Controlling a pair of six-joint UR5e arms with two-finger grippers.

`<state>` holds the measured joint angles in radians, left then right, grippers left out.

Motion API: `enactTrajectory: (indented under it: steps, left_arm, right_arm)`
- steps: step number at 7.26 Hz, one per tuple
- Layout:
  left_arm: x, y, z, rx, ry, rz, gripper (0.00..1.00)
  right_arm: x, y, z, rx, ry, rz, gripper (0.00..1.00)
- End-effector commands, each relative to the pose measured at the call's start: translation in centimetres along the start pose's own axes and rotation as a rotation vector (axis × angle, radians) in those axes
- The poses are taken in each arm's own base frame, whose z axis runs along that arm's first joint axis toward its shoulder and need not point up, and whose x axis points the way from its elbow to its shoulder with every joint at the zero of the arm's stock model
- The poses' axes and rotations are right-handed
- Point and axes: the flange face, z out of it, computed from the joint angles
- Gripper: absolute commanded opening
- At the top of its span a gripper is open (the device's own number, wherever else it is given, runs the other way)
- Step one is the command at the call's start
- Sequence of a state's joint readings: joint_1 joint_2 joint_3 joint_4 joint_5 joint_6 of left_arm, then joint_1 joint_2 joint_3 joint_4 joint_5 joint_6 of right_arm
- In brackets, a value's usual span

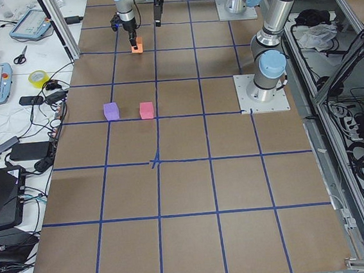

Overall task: Arrange blocks in a line
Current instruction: 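Carry the orange cube with the right gripper toward the table center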

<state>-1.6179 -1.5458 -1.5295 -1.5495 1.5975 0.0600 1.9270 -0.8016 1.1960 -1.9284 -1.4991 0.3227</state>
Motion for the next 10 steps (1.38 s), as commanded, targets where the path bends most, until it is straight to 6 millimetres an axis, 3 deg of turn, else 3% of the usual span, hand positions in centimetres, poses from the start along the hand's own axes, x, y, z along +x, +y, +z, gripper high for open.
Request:
enactTrajectory:
  steps: [1,3,4,5,6,7,9,10]
  left_arm:
    - [-0.9,-0.1,0.1,-0.004,-0.002,0.028,1.00]
    - [-1.0,-0.2,0.0,-0.001,-0.003,0.028,1.00]
    - [-1.0,-0.2,0.0,0.001,-0.001,0.034,1.00]
    - [-1.1,-0.2,0.0,0.002,-0.003,0.072,1.00]
    - [-1.1,-0.3,-0.1,0.008,-0.004,0.074,1.00]
    - [-1.1,-0.3,-0.1,0.008,-0.002,0.072,1.00]
    - [-3.0,-0.8,-0.9,0.027,-0.005,0.043,1.00]
    - [-5.1,-1.2,-0.7,0.025,0.007,-0.002,1.00]
  right_arm:
    - [-1.6,1.1,1.8,-0.023,0.023,-0.015,0.47]
    - [-1.6,1.1,1.7,-0.022,0.026,-0.017,0.54]
    - [-1.6,1.1,1.7,-0.020,0.029,-0.015,0.90]
    - [-1.5,1.1,1.6,-0.019,0.025,-0.015,1.00]
    - [-1.5,1.1,1.4,-0.018,0.025,-0.019,1.00]
    - [-1.3,1.1,-0.2,0.000,0.023,-0.018,1.00]
    - [2.9,2.2,-9.4,0.016,0.011,0.007,1.00]
    - [6.7,3.2,-13.6,-0.017,0.019,-0.008,1.00]
